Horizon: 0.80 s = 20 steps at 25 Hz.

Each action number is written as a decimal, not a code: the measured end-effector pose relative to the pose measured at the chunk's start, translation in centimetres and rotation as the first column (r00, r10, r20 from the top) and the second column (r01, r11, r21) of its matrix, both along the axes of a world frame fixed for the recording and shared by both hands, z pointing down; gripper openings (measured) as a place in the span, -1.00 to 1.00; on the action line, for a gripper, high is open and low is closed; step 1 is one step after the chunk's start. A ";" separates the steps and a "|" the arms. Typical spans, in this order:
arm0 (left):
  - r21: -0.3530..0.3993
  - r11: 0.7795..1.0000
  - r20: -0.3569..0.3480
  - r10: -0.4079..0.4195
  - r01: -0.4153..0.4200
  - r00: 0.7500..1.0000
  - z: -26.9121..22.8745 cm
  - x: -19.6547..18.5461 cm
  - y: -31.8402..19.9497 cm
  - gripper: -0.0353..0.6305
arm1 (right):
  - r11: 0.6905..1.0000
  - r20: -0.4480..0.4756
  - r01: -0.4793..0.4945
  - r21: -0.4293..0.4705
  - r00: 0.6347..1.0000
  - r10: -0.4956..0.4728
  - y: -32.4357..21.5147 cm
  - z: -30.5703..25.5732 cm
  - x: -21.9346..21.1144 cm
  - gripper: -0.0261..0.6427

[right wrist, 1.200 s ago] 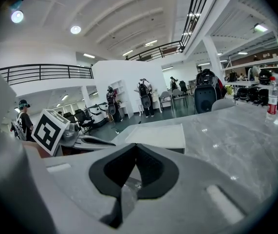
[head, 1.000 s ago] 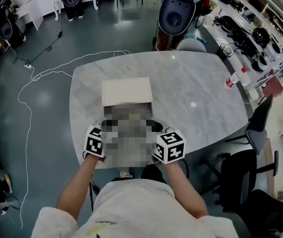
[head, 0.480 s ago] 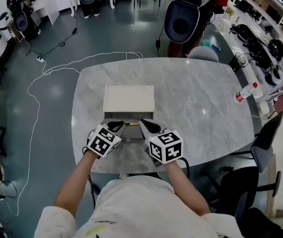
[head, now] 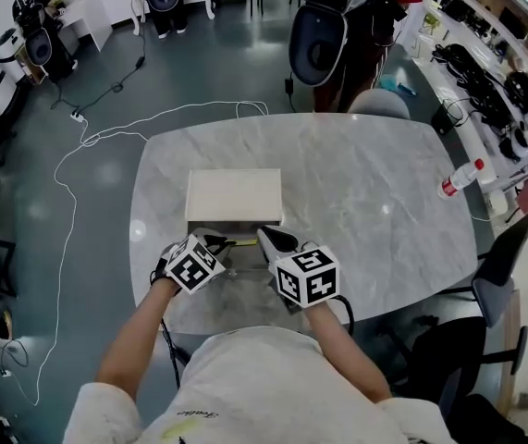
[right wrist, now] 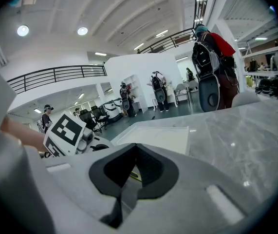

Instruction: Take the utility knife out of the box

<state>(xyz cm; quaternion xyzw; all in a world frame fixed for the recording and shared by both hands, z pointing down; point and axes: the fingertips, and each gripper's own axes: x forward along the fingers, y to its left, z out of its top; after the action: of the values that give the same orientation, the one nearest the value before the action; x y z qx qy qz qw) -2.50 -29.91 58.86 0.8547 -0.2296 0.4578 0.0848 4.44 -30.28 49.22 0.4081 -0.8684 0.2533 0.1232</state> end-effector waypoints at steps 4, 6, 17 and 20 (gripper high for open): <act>-0.011 0.999 0.029 0.043 -0.043 0.999 0.8 0.7 -0.2 -0.82 | 1.000 0.002 -0.004 -0.008 1.000 0.004 -0.5 0.5 0.6 -0.91; -0.013 0.998 0.038 0.063 -0.062 0.997 1.0 1.1 -0.4 -0.82 | 1.000 0.001 -0.004 -0.015 1.000 0.004 -0.7 0.8 0.7 -0.91; -0.050 0.989 0.101 0.142 -0.138 0.985 2.6 1.1 -0.9 -0.77 | 0.999 0.000 -0.005 -0.039 1.000 0.005 -1.9 1.6 0.8 -0.91; -0.062 0.986 0.112 0.161 -0.155 0.981 2.9 1.0 -1.0 -0.70 | 0.999 0.003 -0.007 -0.045 1.000 0.007 -2.1 1.6 0.7 -0.91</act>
<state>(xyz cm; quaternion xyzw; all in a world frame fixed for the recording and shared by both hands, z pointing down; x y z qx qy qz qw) -1.54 -30.91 61.71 0.8395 -0.1534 0.5180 0.0574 5.15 -32.43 50.85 0.4081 -0.8611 0.2739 0.1301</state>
